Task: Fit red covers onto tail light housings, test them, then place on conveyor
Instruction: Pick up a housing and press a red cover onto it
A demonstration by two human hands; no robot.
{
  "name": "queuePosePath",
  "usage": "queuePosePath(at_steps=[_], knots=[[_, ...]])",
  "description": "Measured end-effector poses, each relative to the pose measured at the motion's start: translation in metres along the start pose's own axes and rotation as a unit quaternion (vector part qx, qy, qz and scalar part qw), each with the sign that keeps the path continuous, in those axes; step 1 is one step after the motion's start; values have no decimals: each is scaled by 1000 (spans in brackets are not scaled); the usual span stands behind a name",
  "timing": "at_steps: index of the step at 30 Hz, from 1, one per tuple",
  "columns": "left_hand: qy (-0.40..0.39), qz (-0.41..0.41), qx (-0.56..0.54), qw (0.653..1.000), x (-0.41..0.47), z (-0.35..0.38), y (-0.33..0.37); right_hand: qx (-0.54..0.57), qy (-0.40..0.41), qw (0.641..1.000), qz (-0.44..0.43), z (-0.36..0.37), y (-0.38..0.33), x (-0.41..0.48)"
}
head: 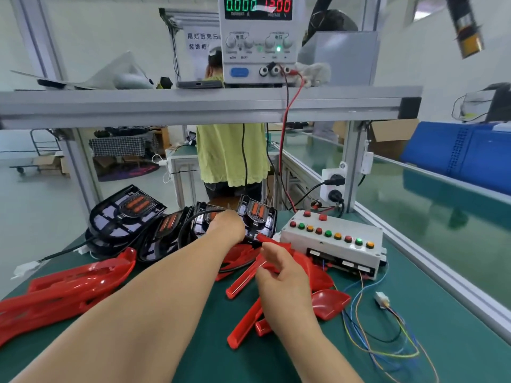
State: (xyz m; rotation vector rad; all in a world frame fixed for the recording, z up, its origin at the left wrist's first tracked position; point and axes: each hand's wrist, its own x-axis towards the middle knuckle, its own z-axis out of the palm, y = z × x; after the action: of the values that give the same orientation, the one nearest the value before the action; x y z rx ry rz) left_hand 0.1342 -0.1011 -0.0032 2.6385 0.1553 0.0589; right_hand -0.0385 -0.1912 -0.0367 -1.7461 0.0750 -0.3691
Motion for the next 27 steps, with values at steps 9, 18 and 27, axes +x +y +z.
queuePosePath(at_steps=[9,18,27], knots=[[55,23,-74,995,-8,-33,-25,-5,-9,1000,1,-6,-1,1],[69,66,-155,983,-97,-57,-97,102,-35,993,48,0,0,0],[9,126,-218,968,-152,-40,-115,395,-151,898,121,-8,-6,-4]])
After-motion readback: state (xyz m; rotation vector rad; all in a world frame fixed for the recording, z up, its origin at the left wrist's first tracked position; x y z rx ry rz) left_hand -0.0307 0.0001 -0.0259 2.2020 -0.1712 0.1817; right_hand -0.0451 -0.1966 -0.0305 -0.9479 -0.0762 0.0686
